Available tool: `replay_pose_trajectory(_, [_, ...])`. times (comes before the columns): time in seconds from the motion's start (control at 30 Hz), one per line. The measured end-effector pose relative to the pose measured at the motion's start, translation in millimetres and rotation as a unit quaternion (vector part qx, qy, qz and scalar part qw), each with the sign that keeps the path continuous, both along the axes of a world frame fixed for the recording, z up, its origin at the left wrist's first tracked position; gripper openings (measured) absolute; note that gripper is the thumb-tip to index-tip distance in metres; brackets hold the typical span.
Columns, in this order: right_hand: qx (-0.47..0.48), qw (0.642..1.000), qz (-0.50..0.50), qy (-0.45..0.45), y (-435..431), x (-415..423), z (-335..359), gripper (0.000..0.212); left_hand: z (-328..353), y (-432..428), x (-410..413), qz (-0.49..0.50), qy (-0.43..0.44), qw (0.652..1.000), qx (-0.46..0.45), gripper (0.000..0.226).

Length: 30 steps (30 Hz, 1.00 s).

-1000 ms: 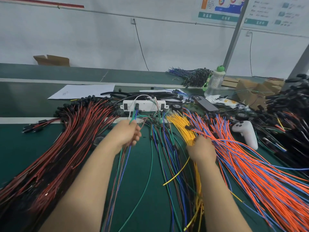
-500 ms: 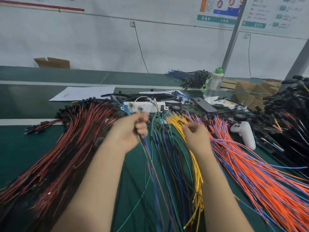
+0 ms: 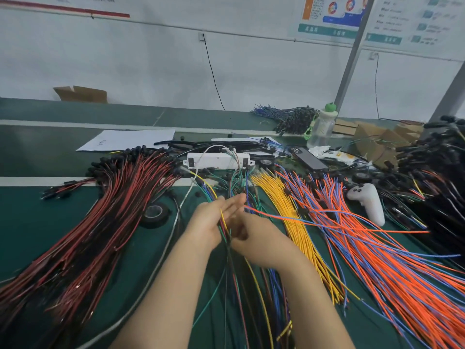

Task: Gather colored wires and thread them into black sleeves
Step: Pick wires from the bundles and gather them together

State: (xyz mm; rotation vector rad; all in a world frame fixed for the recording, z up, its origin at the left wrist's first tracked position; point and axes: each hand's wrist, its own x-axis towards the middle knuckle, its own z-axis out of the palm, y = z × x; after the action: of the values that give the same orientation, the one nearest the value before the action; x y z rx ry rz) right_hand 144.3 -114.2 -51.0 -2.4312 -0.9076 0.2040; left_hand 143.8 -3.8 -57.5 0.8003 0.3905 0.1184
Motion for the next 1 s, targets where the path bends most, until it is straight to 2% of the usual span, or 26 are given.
replay_pose_trajectory(0.1, [0.016,0.999,-0.027,0.031,-1.0,8.3,-4.6,0.007,0.0,7.7,-3.3,-0.007,0.002,1.0,0.023,0.028])
replay_pose_trajectory(0.17, [0.096,0.988,-0.119,0.0,0.3,17.0,-6.6,0.005,-0.3,13.7,-5.2,-0.003,0.009,0.999,0.052,0.025])
replay_pose_trajectory(0.23, [0.174,0.958,-0.219,-0.055,1.9,26.1,-6.3,0.011,-1.8,18.4,-6.5,-0.004,0.005,0.997,0.076,0.025])
replay_pose_trajectory(0.3, [0.201,0.948,-0.24,-0.053,6.0,30.3,-3.6,0.014,-3.1,22.3,-6.5,-0.001,0.0,0.995,0.099,0.027])
replay_pose_trajectory(0.4, [0.171,0.972,-0.146,0.061,16.5,29.1,-3.6,0.019,0.5,30.5,-5.2,0.008,-0.006,0.989,0.145,0.036])
replay_pose_trajectory(0.47, [0.236,0.949,-0.092,0.187,24.4,20.1,-1.9,0.028,3.1,34.1,-4.4,0.02,-0.01,0.981,0.19,0.039])
replay_pose_trajectory(0.53, [0.287,0.925,-0.073,0.24,30.8,13.6,-0.6,0.031,3.2,35.4,-4.6,0.037,-0.008,0.975,0.22,0.039])
replay_pose_trajectory(0.67, [0.198,0.959,-0.02,0.199,41.1,5.6,-0.5,0.026,-1.6,38.8,-4.9,0.074,0.016,0.955,0.288,0.04])
replay_pose_trajectory(0.8, [0.134,0.986,-0.014,0.101,47.1,3.9,0.9,0.029,-1.7,38.1,-6.3,0.068,0.003,0.969,0.238,0.039])
replay_pose_trajectory(0.93, [0.107,0.993,-0.016,0.048,50.1,4.3,-2.2,0.02,-1.7,35.2,-8.3,0.043,-0.016,0.981,0.188,0.038])
replay_pose_trajectory(1.0, [0.129,0.989,-0.035,0.057,51.8,5.6,-4.3,0.016,-1.0,34.4,-10.0,0.021,-0.012,0.983,0.183,0.038])
